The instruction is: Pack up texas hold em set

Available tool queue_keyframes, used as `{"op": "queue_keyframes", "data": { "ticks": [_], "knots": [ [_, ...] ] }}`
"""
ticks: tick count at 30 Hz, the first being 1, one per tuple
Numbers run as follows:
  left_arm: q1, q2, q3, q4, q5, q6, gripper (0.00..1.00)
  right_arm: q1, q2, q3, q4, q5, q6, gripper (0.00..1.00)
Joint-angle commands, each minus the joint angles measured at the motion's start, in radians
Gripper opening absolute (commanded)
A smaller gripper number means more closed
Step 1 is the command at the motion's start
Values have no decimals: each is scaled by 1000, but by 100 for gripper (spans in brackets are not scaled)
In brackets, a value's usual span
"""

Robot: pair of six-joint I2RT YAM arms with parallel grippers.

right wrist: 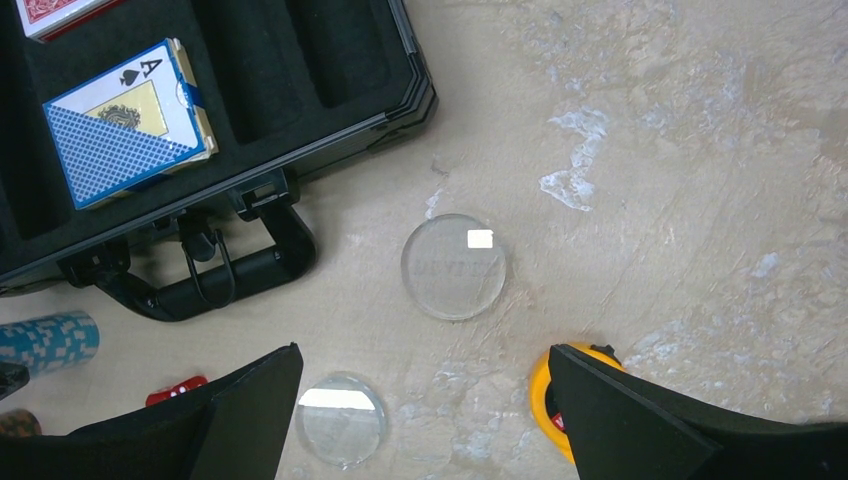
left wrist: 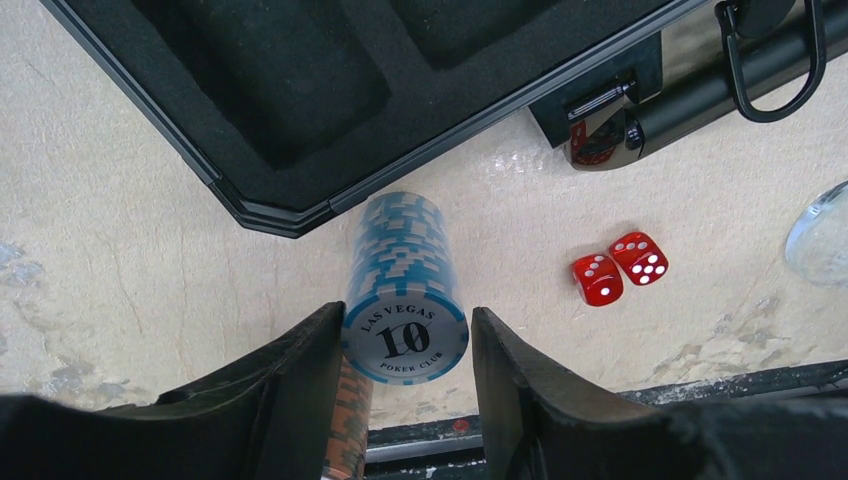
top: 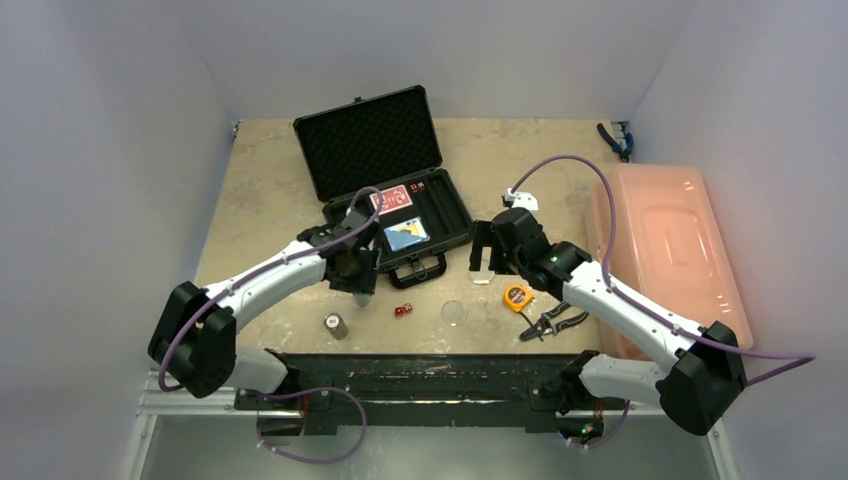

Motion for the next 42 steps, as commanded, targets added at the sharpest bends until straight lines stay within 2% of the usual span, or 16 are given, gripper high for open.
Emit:
{"op": "queue_keyframes", "data": {
  "ticks": [1, 10, 16, 19, 21, 23, 26, 35, 42],
  "knots": [
    [-4, 8, -3, 26, -24, -20, 49, 2, 5, 1, 31, 30, -15, 99],
    [-5, 22, -12, 22, -58, -10, 55, 2, 3, -2, 29, 30, -17, 99],
    [-5, 31, -18, 44, -42, -3, 53, 1, 1, -4, 28, 32, -21, 99],
    [-7, 33, -21, 52, -27, -3, 49, 2, -1, -6, 26, 34, -20, 99],
    [-7, 33, -22, 55, -21, -4, 43, 2, -3, -6, 26, 34, -20, 99],
    [-8, 29, -21, 56, -17, -3, 29, 2, -3, -6, 26, 32, -21, 99],
    [-10, 18, -12, 40, -15, -3, 1, 1, -6, -6, 23, 33, -22, 99],
    [-11, -64, 57, -61, 35, 11, 0, 3, -47, -19, 57, 29, -53, 99],
    [-11, -133, 106, -112, 82, 40, 0, 2, -130, -81, 178, -96, -139, 99]
  ]
}}
